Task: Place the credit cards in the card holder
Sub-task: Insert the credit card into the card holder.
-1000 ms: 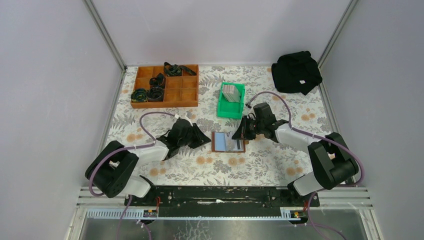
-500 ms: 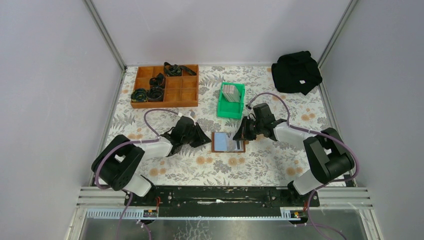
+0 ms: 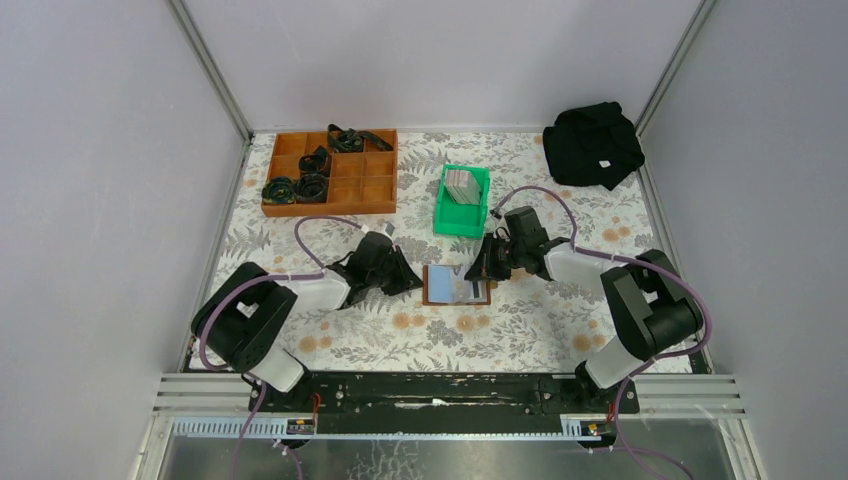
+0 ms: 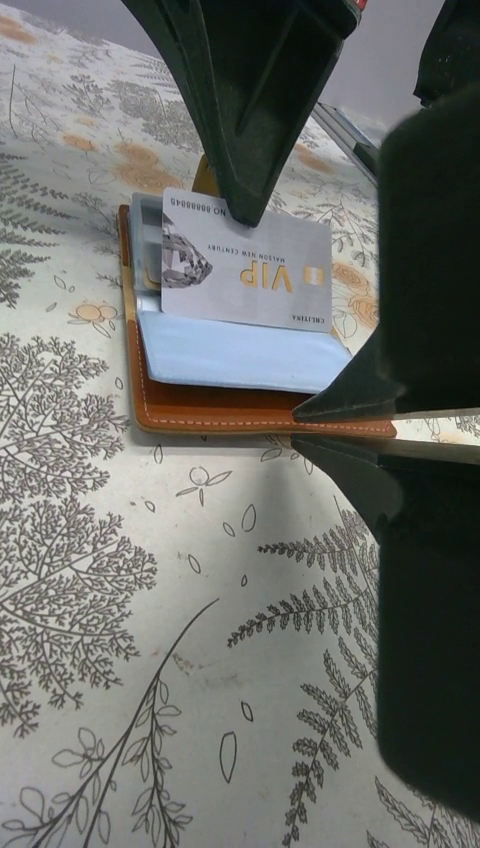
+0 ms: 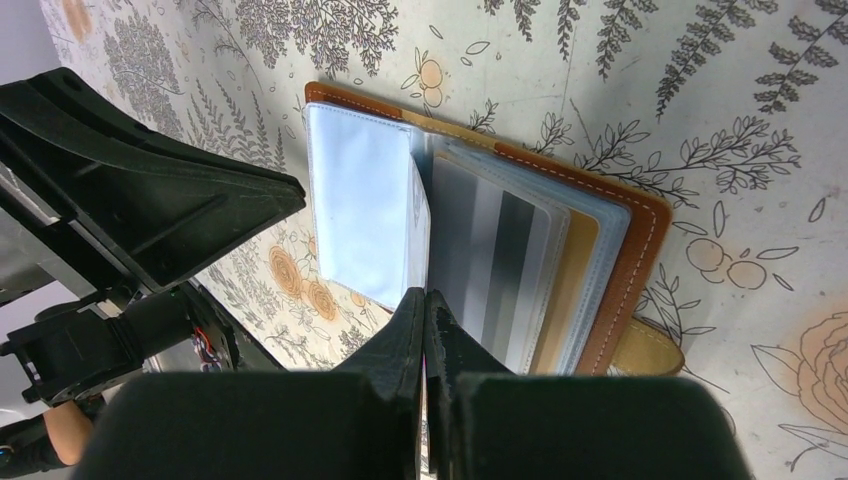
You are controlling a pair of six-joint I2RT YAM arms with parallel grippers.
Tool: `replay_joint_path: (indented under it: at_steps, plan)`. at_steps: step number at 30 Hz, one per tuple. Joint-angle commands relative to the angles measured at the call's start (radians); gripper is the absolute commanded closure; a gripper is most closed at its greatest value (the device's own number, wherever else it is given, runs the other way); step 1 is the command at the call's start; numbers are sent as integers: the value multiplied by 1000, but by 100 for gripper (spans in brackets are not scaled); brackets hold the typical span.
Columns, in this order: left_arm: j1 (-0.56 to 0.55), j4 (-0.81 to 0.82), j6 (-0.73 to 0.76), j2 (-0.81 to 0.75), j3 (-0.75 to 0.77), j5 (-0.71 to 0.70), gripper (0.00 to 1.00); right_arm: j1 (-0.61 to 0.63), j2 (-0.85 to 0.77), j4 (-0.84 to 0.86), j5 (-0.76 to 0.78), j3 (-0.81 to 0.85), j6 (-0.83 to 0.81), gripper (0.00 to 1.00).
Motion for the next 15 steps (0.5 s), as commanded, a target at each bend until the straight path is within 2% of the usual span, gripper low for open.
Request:
replay_joint_path:
  at_steps: [1,15]
  plan:
    - [-5,-11,30,18,20,7,86,-7,19,30,-1,28,0,100]
    - [-15,-21,42,67,47,22,87,-6,38,74,9,-15,21,100]
